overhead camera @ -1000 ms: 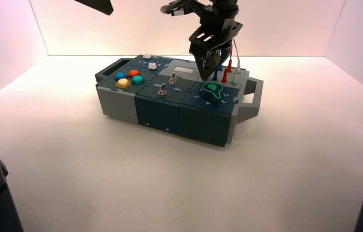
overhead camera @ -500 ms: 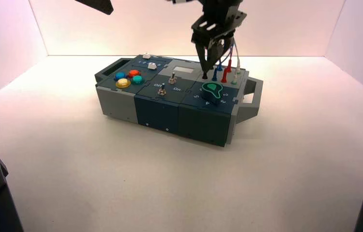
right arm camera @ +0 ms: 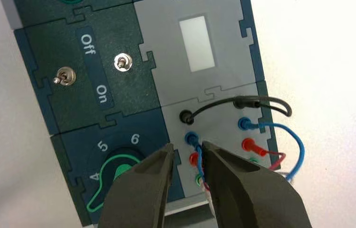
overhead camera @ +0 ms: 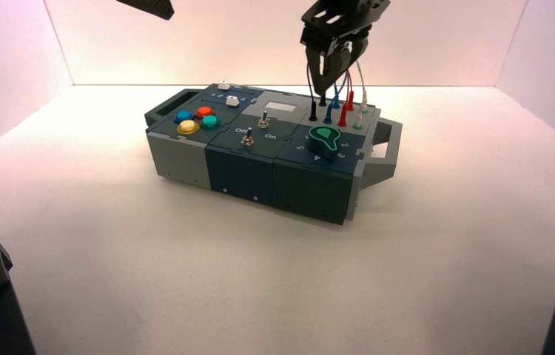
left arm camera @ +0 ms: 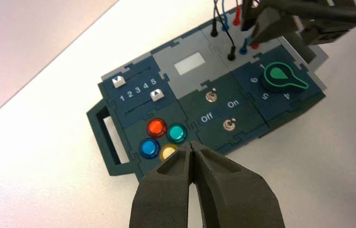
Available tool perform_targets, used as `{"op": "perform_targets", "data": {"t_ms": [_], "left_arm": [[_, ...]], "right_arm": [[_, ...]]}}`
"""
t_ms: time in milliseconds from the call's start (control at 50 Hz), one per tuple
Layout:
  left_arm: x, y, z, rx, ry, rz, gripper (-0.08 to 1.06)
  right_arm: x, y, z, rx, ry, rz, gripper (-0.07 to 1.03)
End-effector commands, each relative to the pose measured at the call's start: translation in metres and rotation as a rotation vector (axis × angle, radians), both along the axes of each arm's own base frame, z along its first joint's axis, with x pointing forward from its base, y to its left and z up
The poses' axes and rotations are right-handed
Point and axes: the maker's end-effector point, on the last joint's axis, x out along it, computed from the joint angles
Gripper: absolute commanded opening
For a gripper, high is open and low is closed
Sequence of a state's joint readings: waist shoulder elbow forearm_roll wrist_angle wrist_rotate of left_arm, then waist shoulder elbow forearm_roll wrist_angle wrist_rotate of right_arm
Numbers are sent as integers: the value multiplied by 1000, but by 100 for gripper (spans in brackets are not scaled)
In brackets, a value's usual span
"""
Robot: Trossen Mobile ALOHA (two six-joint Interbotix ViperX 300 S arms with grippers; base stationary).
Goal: Insert the black wire.
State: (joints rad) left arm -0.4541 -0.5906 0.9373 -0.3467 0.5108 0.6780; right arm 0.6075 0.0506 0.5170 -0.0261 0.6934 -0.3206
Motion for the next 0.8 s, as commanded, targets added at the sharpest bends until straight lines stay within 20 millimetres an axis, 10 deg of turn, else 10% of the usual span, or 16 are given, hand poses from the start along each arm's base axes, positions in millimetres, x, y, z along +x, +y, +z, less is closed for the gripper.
{"op": "perform_targets", "data": {"t_ms": [20, 800], "left_arm": [[7, -1, 9, -12, -59, 7, -3], [13, -1, -16, 20, -7, 16, -3]], "right_arm": [[2, 3, 18, 25, -33, 1, 34], [-5, -2, 21, 21, -23, -8, 34]]}}
